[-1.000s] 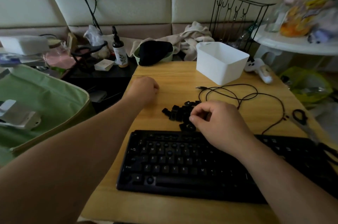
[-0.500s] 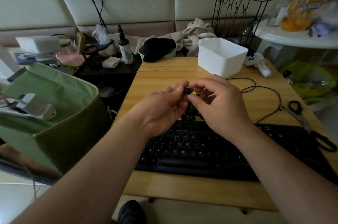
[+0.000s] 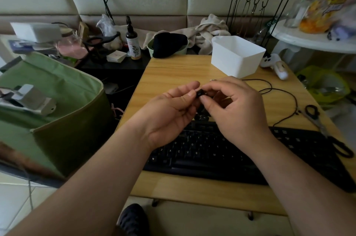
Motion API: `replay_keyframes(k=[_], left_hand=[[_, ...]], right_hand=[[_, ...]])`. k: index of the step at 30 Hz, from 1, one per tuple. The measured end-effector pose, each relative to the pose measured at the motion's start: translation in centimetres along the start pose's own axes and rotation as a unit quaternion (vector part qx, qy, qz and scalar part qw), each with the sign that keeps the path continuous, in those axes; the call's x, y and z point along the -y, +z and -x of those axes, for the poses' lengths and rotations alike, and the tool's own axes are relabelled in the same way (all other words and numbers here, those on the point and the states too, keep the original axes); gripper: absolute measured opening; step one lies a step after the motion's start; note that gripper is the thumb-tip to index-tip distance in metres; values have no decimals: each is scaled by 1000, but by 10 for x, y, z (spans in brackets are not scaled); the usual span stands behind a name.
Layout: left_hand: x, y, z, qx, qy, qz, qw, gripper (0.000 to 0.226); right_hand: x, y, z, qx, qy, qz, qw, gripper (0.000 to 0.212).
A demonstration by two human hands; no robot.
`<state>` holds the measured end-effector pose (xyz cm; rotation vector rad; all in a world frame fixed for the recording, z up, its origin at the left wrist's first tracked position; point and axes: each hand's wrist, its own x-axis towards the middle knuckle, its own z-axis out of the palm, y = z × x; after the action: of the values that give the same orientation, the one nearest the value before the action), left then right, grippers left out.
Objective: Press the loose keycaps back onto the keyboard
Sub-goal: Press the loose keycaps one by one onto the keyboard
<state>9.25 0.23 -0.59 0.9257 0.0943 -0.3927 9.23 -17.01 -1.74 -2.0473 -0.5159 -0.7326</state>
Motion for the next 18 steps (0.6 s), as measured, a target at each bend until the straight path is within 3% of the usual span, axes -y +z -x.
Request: replay_keyframes(k=[7,11,16,18], left_hand=[[-5,-3,2,31,20,13,999,25],[-6,-9,1,20,74,-80,994,25],[-12,-19,0,8,121,-205,971,19],[-14,-21,0,3,133,-217,967,20]], right_hand=[[13,9,4,-14,81,-110,991,20],[18,15,4,-9,175,-231,957,16],[16,20,3,-12,252,-270,929,15],[15,22,2,-7,236,-236,943,13]])
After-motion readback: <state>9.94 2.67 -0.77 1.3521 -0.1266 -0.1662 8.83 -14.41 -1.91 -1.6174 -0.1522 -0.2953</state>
